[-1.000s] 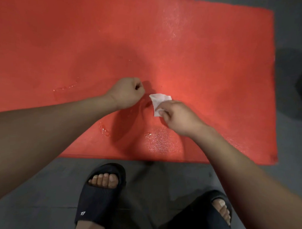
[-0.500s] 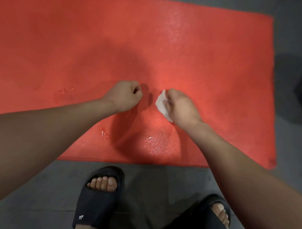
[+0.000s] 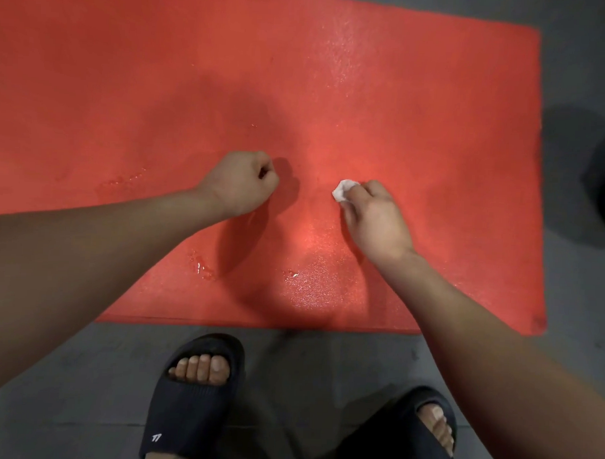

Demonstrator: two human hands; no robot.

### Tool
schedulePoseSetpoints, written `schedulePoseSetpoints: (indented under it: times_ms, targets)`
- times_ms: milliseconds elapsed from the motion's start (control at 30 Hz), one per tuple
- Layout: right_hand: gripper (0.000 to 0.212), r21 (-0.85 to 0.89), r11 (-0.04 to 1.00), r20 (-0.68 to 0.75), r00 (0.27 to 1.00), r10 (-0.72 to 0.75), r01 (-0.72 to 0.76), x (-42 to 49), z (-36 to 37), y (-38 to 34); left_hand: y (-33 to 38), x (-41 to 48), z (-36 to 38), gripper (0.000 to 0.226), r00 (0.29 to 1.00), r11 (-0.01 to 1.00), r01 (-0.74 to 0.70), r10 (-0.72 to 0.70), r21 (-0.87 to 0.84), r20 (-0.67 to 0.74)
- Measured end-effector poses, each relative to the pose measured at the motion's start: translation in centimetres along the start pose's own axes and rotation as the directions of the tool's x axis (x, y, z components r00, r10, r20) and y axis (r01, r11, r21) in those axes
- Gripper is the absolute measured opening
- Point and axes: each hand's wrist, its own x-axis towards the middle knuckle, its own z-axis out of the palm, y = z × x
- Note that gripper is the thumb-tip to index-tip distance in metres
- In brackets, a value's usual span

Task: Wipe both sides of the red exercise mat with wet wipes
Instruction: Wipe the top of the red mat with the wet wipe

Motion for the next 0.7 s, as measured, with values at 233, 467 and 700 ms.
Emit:
schedulePoseSetpoints:
  times_ms: [233,467,700]
  targets:
    - [0.028,0.135,0.895,-0.304,0.842,0.447,-0.426,3.5,-1.0,2.8,-1.4,0.0,-0.7,0.022,0.998,0.998,-0.04,0.042,0.052,-0.047]
    - [0.02,0.03,0.973,0.16,0.959,-0.233,0.231,-1.0,2.6,-4.4,-2.5,-0.7,-0.2,0.035,0.995,0.979,-0.018,0.037,0.202,-0.092]
    - [0.032,0.086,0.904,-0.282,0.86,0.426,-0.42,3.6,-0.9,2.1,-3.0,-1.0,0.3,0.028,0.994,0.965,-0.033,0.058,0.261,-0.09]
